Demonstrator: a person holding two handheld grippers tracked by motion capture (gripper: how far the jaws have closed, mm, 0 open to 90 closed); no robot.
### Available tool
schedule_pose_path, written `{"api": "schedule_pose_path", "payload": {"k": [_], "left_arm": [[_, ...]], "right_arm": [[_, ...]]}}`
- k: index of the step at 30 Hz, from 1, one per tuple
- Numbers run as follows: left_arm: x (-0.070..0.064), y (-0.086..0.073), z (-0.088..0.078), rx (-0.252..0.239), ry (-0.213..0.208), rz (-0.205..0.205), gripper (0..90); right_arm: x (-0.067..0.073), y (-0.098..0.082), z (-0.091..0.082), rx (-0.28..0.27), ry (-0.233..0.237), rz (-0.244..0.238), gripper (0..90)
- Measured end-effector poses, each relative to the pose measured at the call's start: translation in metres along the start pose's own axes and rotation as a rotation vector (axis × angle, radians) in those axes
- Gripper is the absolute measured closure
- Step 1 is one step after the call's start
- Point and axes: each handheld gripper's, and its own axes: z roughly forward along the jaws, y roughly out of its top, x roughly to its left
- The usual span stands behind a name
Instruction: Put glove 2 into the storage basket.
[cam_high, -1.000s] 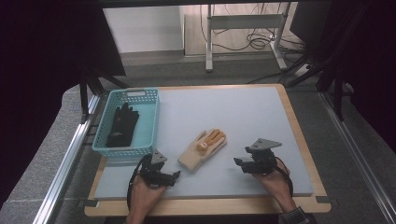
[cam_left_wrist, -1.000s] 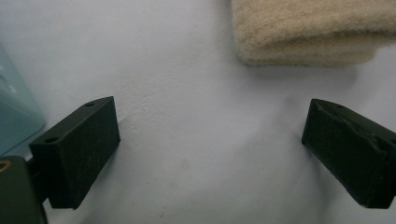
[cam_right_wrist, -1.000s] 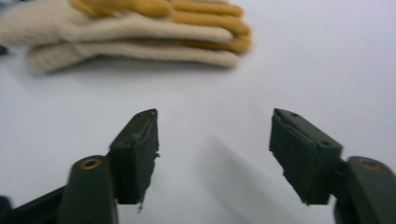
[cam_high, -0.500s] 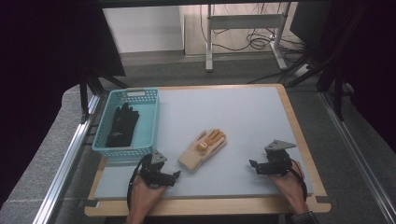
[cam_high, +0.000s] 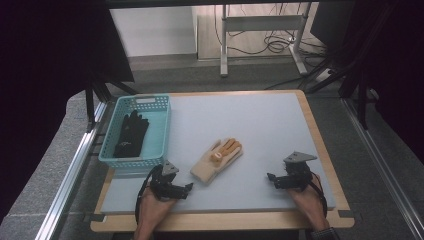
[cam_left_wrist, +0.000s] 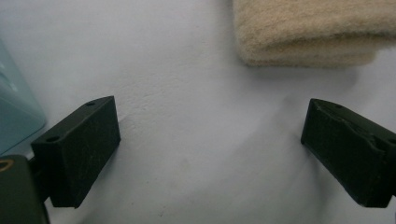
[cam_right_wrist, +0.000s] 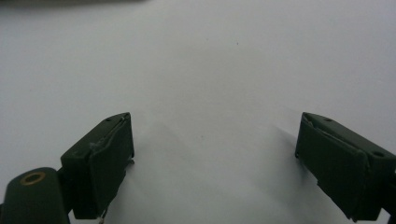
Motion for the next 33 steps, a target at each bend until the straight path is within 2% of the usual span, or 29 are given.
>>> {"api": "schedule_pose_path", "payload": {"k": [3, 5, 12, 15, 19, 25, 33], "left_arm": [[0.0, 0.002, -0.001, 0.012, 0.001, 0.007, 6.1], [0.0, 0.004, -0.004, 0.004, -0.004, 0.008, 6.2], [-0.004, 0.012, -0.016, -0.011, -0.054, 0.009, 5.1], [-0.006, 0.018, -0.021, -0.022, -0.09, 0.007, 4.1], [-0.008, 0.029, -0.025, -0.031, -0.116, 0.01, 3.2], [-0.013, 0.043, -0.022, -0.029, -0.135, 0.021, 2.7], [-0.021, 0.064, -0.009, -0.009, -0.146, 0.057, 2.7]], "right_arm": [[0.0, 0.0, 0.0, 0.0, 0.001, 0.0, 10.9], [0.0, 0.0, 0.0, 0.0, 0.0, 0.0, 10.9], [0.0, 0.0, 0.0, -0.001, -0.002, -0.001, 11.0], [0.0, 0.0, 0.0, -0.001, -0.002, 0.0, 11.0], [0.0, 0.0, 0.0, -0.002, -0.002, -0.001, 11.0], [0.0, 0.0, 0.0, -0.001, -0.002, 0.0, 10.9], [0.0, 0.0, 0.0, -0.003, -0.003, -0.002, 10.9]]}}
